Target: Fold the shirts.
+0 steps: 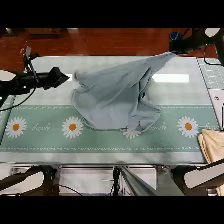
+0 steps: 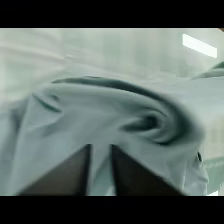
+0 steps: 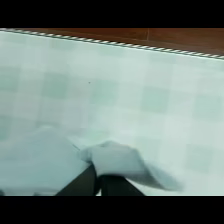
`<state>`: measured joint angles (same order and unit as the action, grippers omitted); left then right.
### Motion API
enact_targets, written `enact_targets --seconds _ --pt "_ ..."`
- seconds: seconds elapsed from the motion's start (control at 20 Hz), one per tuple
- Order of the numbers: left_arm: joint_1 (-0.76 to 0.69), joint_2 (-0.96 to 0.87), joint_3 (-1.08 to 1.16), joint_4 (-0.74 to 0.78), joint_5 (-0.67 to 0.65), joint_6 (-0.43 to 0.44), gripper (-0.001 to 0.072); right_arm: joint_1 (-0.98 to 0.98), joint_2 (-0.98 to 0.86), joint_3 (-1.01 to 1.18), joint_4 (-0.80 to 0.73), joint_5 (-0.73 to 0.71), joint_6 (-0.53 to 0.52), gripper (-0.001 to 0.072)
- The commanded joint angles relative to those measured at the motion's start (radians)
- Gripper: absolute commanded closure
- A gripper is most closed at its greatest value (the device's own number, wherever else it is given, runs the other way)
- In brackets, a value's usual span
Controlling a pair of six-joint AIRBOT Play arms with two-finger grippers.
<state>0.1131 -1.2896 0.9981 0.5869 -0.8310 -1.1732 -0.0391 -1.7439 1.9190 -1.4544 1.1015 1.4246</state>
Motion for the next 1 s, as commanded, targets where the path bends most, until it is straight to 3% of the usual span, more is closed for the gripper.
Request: enact_targets --seconds 0.0,0.05,0.15,0.3,0.55,0.95 --pt "0.051 -0.023 0.067 -0.004 -0.053 0.003 0.0284 -0.013 0.05 0.002 -0.008 0.025 0.0 0.0341" --pt "0.088 -0.022 0.106 -0.003 -0.099 0.012 0.0179 -0.025 0.082 0.002 -0.011 0.041 0.0 0.0307" --pt "0.167 -0.022 0.164 0.037 -0.196 0.028 0.0162 -0.06 0.145 0.002 -0.072 0.123 0.0 0.0158" --pt "0.215 -0.039 0.166 0.138 -0.279 -0.026 0.0162 -0.156 0.172 0.0 -0.121 0.29 0.01 0.0158" --pt "0.091 -0.188 0.167 0.155 -0.302 -0.057 0.0161 -0.29 0.17 -0.145 0.075 0.418 -0.006 0.0184" --pt "-0.031 -0.431 0.227 0.169 -0.278 -0.103 0.0166 -0.308 0.229 -0.469 0.121 0.348 -0.059 0.0235"
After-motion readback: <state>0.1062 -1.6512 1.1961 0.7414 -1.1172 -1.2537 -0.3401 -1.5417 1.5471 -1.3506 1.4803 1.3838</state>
